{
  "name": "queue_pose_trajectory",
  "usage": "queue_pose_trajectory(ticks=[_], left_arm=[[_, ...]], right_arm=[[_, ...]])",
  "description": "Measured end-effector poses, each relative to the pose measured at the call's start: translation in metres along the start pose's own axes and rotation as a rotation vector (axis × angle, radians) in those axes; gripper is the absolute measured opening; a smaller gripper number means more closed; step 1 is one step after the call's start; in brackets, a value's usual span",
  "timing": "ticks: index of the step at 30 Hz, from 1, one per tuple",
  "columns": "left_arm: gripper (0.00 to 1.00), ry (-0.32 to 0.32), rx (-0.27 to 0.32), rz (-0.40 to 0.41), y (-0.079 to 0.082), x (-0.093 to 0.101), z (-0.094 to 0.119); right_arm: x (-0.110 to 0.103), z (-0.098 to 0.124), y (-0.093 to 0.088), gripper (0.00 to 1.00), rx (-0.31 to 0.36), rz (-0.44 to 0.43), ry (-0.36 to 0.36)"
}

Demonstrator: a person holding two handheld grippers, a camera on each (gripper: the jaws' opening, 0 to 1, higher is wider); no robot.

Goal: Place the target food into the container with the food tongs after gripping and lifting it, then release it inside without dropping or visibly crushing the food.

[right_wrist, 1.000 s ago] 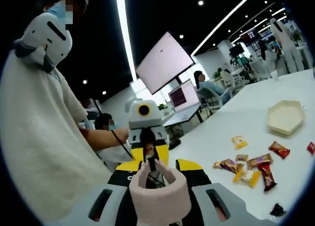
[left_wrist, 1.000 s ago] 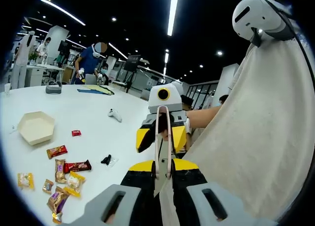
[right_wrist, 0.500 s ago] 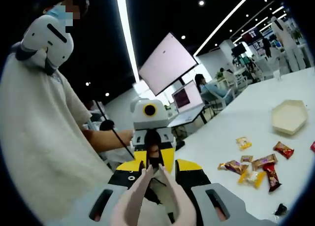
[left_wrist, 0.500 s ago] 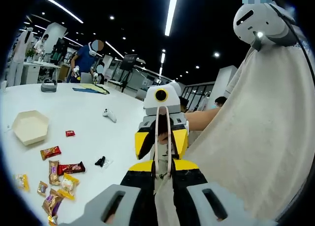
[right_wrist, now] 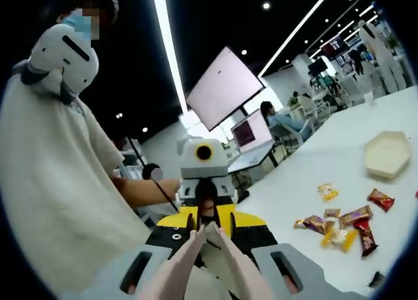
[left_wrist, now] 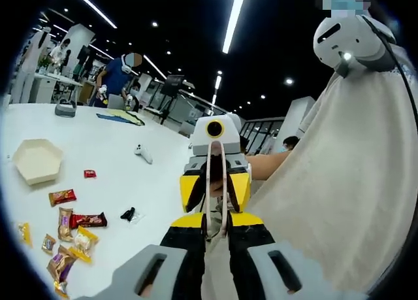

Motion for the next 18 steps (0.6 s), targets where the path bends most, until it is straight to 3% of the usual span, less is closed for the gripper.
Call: queue_pose_trajectory(ticks=[3,6,18], left_arm=[[0.08,0.005,0.002,0.001,0.0005,-0.0006,0.0007],[0.08,0.009,0.050,0.013,0.0065,-0.0004,0.0022],[0.09,0.005,0.046,0.051,0.0000,0.0025,-0.0026]], right_arm=[[0.0011,-0.0010,-0.0003,0.22,-0.001,-0.008,0.003],[0.0019,-0.0007,0.0043,0.22,0.024,-0.025,0.002],[-0.0011,-0.0041,0.0007,0.22,0.021,-0.054,0.001]])
Point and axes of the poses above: the point that each gripper's makers call its tool centre point, and the gripper's own axes: z roughly backward along the fingers, x roughly to its right, y roughly out of its top, the point moved 3 cm from there along z, roughly backward along the fingers, and after that the axes turned 12 degrees about x, right-handed, at the moved point
